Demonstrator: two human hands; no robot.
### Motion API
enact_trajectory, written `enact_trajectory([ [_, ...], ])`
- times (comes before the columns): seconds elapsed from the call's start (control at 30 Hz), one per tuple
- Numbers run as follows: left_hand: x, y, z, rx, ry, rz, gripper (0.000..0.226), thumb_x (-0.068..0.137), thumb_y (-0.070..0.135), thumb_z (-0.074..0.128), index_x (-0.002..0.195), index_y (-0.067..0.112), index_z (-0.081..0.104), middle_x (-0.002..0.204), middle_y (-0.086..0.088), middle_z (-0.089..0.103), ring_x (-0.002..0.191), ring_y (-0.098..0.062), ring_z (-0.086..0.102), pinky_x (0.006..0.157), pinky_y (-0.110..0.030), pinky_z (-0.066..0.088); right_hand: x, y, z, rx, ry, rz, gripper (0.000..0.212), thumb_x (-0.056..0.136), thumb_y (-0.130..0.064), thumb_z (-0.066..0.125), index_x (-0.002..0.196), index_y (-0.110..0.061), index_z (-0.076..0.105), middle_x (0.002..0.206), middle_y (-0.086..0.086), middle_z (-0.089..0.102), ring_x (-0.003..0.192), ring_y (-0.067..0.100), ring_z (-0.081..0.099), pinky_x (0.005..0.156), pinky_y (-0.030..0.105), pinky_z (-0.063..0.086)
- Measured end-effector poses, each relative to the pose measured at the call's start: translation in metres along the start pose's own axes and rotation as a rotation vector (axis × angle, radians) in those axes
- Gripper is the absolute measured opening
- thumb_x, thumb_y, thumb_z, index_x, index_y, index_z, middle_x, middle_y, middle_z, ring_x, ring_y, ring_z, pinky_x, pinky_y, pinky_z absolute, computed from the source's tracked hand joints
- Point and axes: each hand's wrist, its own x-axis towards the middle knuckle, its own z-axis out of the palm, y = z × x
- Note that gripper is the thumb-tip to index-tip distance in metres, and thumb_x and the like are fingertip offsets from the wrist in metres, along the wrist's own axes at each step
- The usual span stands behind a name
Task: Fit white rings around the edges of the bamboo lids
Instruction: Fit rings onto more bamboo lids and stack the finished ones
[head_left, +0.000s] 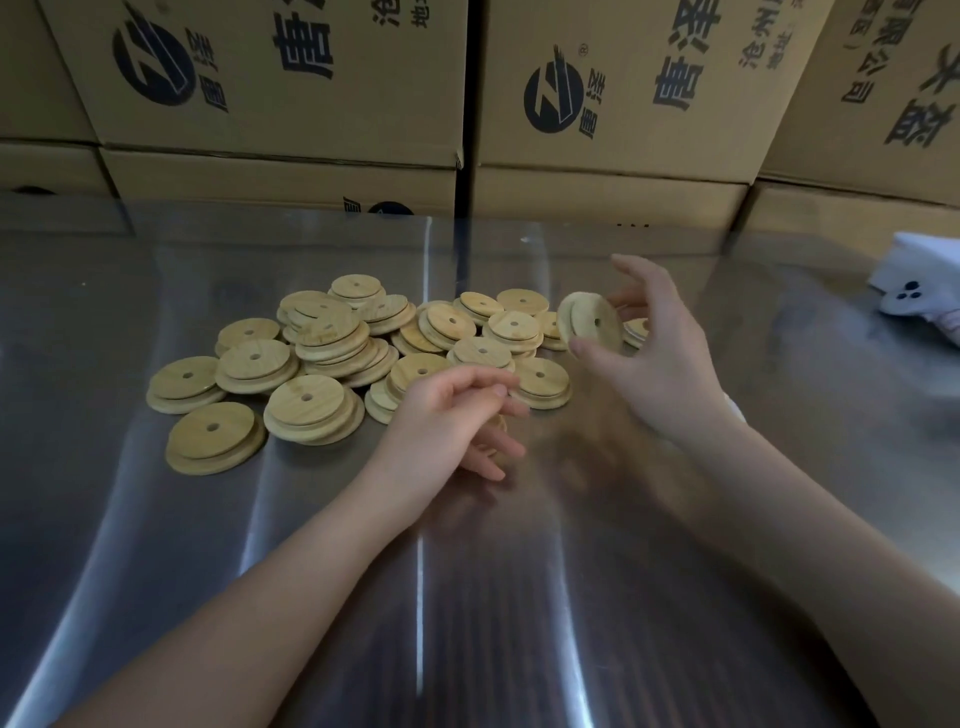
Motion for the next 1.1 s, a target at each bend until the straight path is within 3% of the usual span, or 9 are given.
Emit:
enact_trajectory([
  [0.1,0.0,0.0,0.0,-0.095,-0.022,0.002,0.025,0.097,0.018,0.056,0.12,0.012,0.063,0.108,-0.009,0.073,0.078,-0.029,0.074,0.056,-0.031,0.06,-0.011,-0.012,0.001,0.038,-0.008,-0.106,0.075,0.073,-0.023,0.082,0.137,-0.021,0.043,0.108,-0.003,0.056,0.099,0.012,0.055,0.092,0.025,0.042],
  [0.27,0.0,-0.003,0.001,-0.174,-0.118,0.011,0.054,0.078,0.038,0.062,0.129,0.02,0.057,0.117,-0.006,0.071,0.099,-0.027,0.072,0.082,-0.036,0.06,-0.028,-0.031,0.007,0.025,-0.035,-0.28,0.072,0.074,-0.036,0.077,0.136,-0.021,0.043,0.107,-0.011,0.051,0.096,0.01,0.053,0.09,0.042,0.046],
  [0.4,-0.003,-0.002,0.004,-0.23,-0.153,0.041,0.045,0.08,0.03,0.062,0.119,0.009,0.062,0.104,-0.011,0.071,0.092,-0.021,0.07,0.083,-0.04,0.06,-0.036,-0.038,0.015,-0.04,-0.104,-0.403,0.068,0.074,-0.041,0.066,0.135,-0.026,0.038,0.102,-0.015,0.044,0.093,0.007,0.048,0.088,0.041,0.041],
  [0.5,-0.003,-0.002,0.003,-0.218,-0.122,0.053,0.031,0.087,0.019,0.06,0.115,0.005,0.063,0.102,-0.019,0.07,0.091,-0.024,0.07,0.083,-0.045,0.06,-0.035,-0.036,0.016,-0.04,-0.143,-0.432,0.07,0.077,-0.049,0.068,0.135,-0.027,0.037,0.103,-0.01,0.044,0.095,0.013,0.05,0.089,0.043,0.042],
  [0.6,-0.001,-0.003,0.001,-0.22,-0.095,0.053,0.02,0.095,0.009,0.053,0.112,0.007,0.064,0.102,-0.018,0.072,0.092,-0.026,0.07,0.081,-0.044,0.06,-0.032,-0.032,0.01,0.042,-0.219,-0.447,0.075,0.077,-0.052,0.071,0.138,-0.028,0.035,0.108,-0.013,0.044,0.099,0.007,0.048,0.092,0.039,0.044],
  [0.67,0.0,-0.003,0.0,-0.232,-0.09,0.056,0.02,0.096,0.008,0.052,0.113,0.01,0.064,0.102,-0.013,0.074,0.092,-0.027,0.072,0.078,-0.04,0.061,-0.029,-0.028,0.007,0.054,-0.214,-0.405,0.064,0.083,-0.05,0.065,0.138,-0.028,0.04,0.111,-0.018,0.044,0.102,0.001,0.048,0.093,0.032,0.042],
  [0.8,0.002,-0.003,-0.003,-0.234,-0.079,0.067,0.022,0.098,0.009,0.052,0.118,0.011,0.059,0.102,-0.013,0.074,0.09,-0.036,0.073,0.075,-0.038,0.062,-0.019,-0.012,0.003,-0.038,-0.043,-0.243,0.027,0.09,-0.022,0.06,0.114,-0.01,0.066,0.101,0.001,0.062,0.093,0.01,0.056,0.083,0.017,0.041],
  [0.93,0.003,-0.003,-0.005,-0.242,-0.062,0.075,0.019,0.099,0.01,0.051,0.118,0.013,0.056,0.101,-0.013,0.074,0.089,-0.035,0.073,0.072,-0.037,0.062,-0.005,0.014,-0.003,-0.349,-0.096,0.069,0.023,0.089,-0.011,0.056,0.105,-0.014,0.072,0.109,0.006,0.062,0.111,0.026,0.054,0.096,0.041,0.039],
  [1.1,0.005,-0.003,-0.007,-0.277,-0.023,0.071,0.019,0.098,0.01,0.052,0.118,0.012,0.052,0.098,-0.014,0.074,0.086,-0.036,0.073,0.068,-0.035,0.063,0.002,0.034,-0.012,-0.574,-0.242,0.313,0.025,0.084,-0.016,0.054,0.1,-0.019,0.072,0.111,0.012,0.056,0.112,0.037,0.048,0.087,0.04,0.031],
])
